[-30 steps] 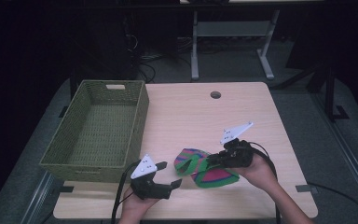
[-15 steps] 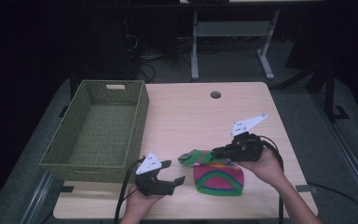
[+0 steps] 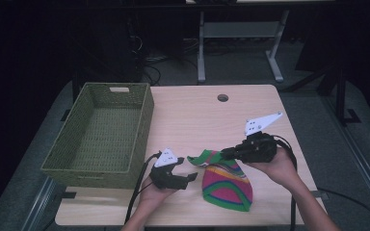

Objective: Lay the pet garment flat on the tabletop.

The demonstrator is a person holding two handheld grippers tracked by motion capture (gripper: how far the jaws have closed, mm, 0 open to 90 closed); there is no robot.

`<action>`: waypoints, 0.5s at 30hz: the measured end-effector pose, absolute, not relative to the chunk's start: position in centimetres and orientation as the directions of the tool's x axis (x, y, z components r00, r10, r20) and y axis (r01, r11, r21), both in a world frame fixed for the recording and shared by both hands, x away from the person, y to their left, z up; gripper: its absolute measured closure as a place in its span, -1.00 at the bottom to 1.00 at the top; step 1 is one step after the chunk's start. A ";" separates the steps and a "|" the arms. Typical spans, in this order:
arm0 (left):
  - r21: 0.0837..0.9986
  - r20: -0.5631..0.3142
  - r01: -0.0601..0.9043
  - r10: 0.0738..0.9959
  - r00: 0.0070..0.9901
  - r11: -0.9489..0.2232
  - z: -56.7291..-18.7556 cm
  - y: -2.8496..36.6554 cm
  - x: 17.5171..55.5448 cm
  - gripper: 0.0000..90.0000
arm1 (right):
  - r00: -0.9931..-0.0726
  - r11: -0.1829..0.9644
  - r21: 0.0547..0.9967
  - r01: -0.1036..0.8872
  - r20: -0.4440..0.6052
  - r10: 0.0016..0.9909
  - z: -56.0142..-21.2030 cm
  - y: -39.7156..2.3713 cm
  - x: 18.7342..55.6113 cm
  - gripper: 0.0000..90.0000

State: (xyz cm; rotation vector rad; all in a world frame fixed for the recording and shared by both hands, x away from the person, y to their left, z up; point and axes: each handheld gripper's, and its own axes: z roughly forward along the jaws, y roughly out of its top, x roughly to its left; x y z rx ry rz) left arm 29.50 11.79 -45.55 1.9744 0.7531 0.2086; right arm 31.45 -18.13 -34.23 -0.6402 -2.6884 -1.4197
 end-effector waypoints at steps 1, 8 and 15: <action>0.844 -0.168 0.423 0.587 0.792 -0.329 -45.6 11.8 29.7 -0.50 | -0.915 0.495 0.785 0.372 0.220 0.338 -34.1 -18.2 31.4 0.86; 0.842 -0.219 0.443 0.557 0.801 -0.308 -46.2 10.8 31.3 -0.28 | -0.917 0.495 0.786 0.370 0.225 0.328 -34.1 -18.2 31.4 0.86; 0.835 -0.249 0.453 0.519 0.818 -0.313 -46.6 10.1 31.8 0.42 | -0.913 0.482 0.790 0.379 0.233 0.335 -34.3 -18.7 31.7 0.86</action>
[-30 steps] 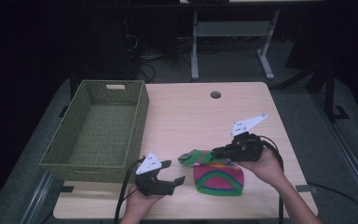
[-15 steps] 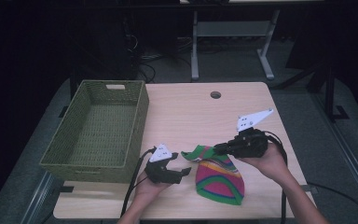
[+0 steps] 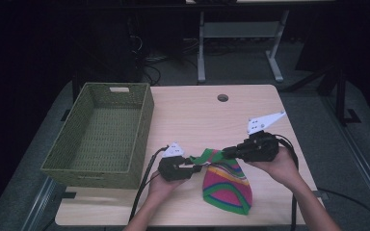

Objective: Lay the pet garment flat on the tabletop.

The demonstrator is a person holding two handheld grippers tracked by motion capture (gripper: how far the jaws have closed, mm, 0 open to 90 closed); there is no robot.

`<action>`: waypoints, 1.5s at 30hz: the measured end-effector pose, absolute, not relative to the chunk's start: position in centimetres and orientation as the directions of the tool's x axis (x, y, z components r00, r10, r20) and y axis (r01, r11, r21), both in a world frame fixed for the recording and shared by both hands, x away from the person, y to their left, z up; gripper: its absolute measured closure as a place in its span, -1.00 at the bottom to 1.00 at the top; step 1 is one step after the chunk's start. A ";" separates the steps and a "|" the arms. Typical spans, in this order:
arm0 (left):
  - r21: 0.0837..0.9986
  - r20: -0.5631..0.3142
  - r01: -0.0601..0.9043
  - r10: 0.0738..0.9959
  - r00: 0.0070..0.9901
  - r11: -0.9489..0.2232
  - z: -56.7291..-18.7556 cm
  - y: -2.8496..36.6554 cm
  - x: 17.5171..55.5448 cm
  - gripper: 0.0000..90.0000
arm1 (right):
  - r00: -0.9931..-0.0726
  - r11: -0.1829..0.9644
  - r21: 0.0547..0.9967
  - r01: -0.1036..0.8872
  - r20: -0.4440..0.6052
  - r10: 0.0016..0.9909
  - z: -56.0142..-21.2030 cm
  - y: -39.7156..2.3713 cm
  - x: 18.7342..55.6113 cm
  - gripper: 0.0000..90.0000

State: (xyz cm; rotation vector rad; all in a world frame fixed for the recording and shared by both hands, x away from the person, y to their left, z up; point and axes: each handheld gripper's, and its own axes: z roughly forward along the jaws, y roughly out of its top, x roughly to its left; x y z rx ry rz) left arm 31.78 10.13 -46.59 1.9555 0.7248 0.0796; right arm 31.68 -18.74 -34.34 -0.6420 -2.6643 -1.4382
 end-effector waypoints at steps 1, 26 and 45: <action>0.838 -0.244 0.446 0.517 0.821 -0.314 -46.5 10.2 31.7 0.48 | -0.912 0.482 0.789 0.381 0.234 0.337 -34.4 -18.8 31.7 0.87; 0.888 -0.178 0.362 0.513 0.840 -0.283 -41.1 12.1 30.1 0.88 | -0.867 0.454 0.781 0.428 0.213 0.450 -35.9 -20.7 32.5 0.86; 0.874 -0.187 0.403 0.579 0.794 -0.271 -40.6 12.4 32.3 0.88 | -0.860 0.501 0.748 0.436 0.181 0.478 -37.0 -19.5 33.0 0.86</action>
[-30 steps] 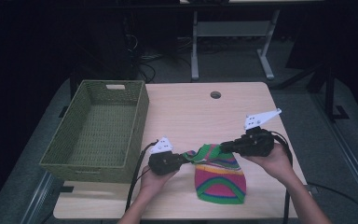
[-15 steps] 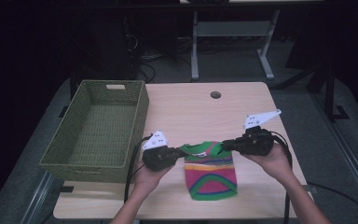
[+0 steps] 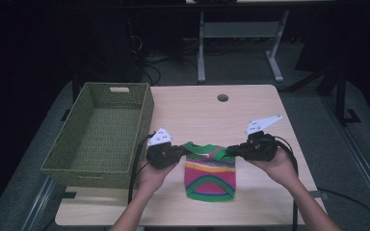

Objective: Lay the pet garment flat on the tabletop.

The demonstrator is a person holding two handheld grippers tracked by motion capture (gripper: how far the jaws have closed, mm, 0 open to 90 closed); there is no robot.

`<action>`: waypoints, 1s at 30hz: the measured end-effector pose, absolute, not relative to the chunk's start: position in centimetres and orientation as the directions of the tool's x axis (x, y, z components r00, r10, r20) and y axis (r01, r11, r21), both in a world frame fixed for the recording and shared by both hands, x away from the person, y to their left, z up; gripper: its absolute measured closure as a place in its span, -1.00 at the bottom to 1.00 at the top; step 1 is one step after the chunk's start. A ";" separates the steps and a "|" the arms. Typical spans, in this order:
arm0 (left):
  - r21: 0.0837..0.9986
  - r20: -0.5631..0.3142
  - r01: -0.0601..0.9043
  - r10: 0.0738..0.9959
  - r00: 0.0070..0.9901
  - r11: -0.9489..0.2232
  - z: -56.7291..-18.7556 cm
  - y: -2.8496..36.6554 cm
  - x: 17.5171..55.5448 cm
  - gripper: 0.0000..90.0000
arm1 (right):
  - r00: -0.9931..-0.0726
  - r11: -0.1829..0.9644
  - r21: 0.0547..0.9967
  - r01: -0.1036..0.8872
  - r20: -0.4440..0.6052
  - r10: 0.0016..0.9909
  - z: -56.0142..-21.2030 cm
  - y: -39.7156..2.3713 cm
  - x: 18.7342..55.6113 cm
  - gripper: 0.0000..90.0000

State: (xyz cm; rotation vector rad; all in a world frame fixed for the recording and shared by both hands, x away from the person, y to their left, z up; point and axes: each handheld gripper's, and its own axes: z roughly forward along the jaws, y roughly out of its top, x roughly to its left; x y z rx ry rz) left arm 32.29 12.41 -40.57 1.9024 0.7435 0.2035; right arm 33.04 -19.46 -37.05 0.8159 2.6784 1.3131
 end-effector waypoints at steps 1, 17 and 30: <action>0.872 -0.187 0.406 0.580 0.793 -0.273 -40.6 12.4 32.4 0.88 | -0.860 0.499 0.751 0.432 0.178 0.478 -37.1 -19.5 33.1 0.86; 0.830 -0.189 0.457 0.610 0.769 -0.319 -41.2 11.3 34.2 0.87 | -0.831 0.476 0.756 0.450 0.159 0.533 -37.9 -20.2 35.1 0.85; 0.803 -0.239 0.515 0.631 0.738 -0.299 -42.1 10.6 35.3 0.87 | -0.803 0.467 0.738 0.487 0.169 0.571 -39.0 -20.5 37.3 0.85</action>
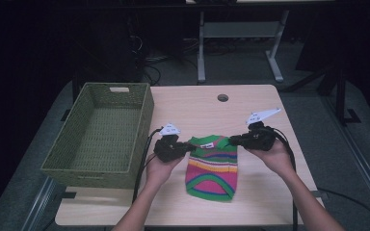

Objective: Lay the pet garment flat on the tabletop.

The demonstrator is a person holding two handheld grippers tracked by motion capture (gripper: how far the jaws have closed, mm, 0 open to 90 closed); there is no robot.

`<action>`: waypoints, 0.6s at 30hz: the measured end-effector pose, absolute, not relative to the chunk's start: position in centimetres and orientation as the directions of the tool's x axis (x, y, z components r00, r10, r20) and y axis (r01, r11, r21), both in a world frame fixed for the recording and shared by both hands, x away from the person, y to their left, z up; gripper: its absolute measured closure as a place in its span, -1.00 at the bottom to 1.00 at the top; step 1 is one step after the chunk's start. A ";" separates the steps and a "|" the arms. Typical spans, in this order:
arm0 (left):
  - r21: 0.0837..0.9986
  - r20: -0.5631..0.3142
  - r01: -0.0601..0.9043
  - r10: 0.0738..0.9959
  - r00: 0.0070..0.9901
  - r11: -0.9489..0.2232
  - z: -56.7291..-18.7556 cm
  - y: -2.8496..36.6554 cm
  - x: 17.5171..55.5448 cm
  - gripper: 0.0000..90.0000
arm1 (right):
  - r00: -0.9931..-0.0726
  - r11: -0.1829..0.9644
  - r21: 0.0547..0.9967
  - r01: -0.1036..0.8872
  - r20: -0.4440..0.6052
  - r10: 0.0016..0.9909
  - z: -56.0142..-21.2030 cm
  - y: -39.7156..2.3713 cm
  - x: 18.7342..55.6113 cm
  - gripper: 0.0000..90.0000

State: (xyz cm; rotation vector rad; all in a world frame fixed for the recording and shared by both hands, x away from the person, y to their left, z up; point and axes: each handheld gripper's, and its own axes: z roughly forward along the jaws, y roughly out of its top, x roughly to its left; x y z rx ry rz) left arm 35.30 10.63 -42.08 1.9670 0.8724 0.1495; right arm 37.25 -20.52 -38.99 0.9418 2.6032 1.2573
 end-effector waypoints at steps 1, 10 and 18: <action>0.803 -0.237 0.516 0.633 0.737 -0.300 -42.1 10.6 35.4 0.86 | -0.800 0.467 0.735 0.491 0.169 0.575 -38.9 -20.5 37.4 0.85; 0.800 -0.240 0.516 0.625 0.743 -0.306 -42.4 10.3 35.5 0.86 | -0.796 0.465 0.728 0.504 0.181 0.578 -38.7 -20.8 39.0 0.85; 0.801 -0.238 0.522 0.645 0.726 -0.292 -42.8 10.3 36.1 0.86 | -0.790 0.460 0.724 0.514 0.191 0.583 -39.2 -20.7 39.3 0.85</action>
